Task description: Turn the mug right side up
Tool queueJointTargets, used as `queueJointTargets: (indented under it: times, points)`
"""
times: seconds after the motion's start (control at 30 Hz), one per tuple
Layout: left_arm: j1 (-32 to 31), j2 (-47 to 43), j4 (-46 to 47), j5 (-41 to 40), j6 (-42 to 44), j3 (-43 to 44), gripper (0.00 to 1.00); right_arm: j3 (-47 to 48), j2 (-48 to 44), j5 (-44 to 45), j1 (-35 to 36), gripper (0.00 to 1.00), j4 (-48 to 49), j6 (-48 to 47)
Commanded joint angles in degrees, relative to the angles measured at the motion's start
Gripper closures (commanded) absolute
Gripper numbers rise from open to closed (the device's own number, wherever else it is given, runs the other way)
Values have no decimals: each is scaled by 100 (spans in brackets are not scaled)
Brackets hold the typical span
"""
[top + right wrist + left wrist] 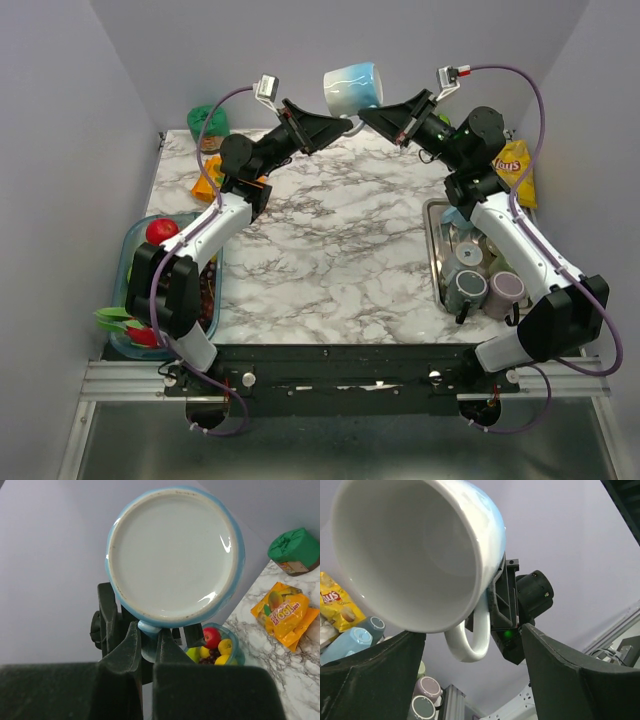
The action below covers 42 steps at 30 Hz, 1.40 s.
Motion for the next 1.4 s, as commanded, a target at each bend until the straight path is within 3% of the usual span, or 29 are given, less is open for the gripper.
queueJointTargets:
  times: [0.0, 0.37, 0.5, 0.63, 1.03, 1.13, 1.17, 1.23, 1.37]
  points:
    - [-35, 213, 805, 91, -732, 190, 24, 151, -31, -214, 65, 99, 744, 96]
    - [-27, 380, 753, -76, -908, 436, 49, -358, 118, -777, 196, 99, 851, -581]
    - [-27, 433, 533, -67, -794, 524, 80, -736, 83, -803, 205, 99, 911, -713]
    - [-18, 486, 410, -58, -706, 524, 100, -886, 31, -724, 214, 99, 771, -880]
    - [26, 460, -186, 21, -48, 559, 100, -878, 109, -382, 214, 99, -71, -1398]
    - [79, 310, -1029, -14, 748, 541, 100, -763, 136, -66, 214, 99, -722, -1723]
    - [96, 188, -1684, -49, 997, 559, 100, -746, 136, 161, 214, 99, -976, -1785]
    - [123, 73, -2460, -286, 1898, 646, 100, -807, 118, 338, 214, 83, -1100, -1891]
    - [140, -103, -4978, -1085, 3507, 1085, 100, -746, 197, 865, 214, 48, -1757, -2023]
